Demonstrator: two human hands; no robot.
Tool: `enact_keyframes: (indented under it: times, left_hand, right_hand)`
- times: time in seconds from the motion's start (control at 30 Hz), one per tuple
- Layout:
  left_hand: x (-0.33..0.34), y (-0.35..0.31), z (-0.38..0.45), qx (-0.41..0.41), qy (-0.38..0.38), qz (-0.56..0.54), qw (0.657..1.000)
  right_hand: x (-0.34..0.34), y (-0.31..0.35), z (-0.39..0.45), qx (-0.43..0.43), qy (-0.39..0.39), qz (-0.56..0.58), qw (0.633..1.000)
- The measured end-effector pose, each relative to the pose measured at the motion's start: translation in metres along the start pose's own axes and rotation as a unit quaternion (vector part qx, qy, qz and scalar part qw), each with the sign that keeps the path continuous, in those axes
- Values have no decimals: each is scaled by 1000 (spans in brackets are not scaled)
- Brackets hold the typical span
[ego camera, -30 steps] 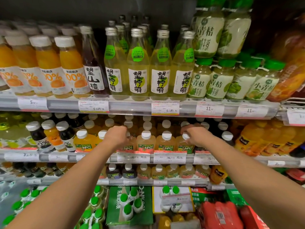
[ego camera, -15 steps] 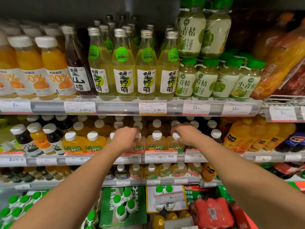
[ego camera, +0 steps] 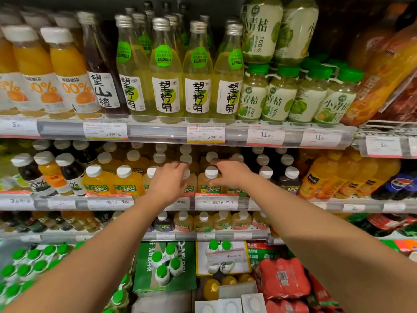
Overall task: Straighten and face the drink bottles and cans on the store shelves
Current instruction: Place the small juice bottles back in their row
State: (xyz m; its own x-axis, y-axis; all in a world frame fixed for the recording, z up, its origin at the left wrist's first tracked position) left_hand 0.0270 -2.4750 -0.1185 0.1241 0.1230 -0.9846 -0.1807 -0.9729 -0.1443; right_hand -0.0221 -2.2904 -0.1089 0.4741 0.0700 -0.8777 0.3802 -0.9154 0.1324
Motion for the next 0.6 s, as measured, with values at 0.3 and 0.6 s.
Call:
enact_keyframes:
  times: [0.3,0.6]
  left_hand:
    - [15,-12,-60,62,-54,-95,992]
    - [51,-34,-87,55,31,-133,989]
  right_hand:
    - [6,7,12,-5,-12,13,1000]
    - [23,10,-55,-104,-199,1,974]
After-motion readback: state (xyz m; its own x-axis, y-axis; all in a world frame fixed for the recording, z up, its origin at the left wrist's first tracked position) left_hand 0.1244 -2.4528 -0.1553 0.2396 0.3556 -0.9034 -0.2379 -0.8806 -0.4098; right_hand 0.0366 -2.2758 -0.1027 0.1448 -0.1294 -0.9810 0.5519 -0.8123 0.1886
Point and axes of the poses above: each hand's wrist, its own z-axis towards the middle knuckle, its own x-axis out of the palm, y = z × x, the point moved 6 cm from there along z, towards the middle knuckle, and after that the axes turned 15 degrees about y, right-handed, at the moved point
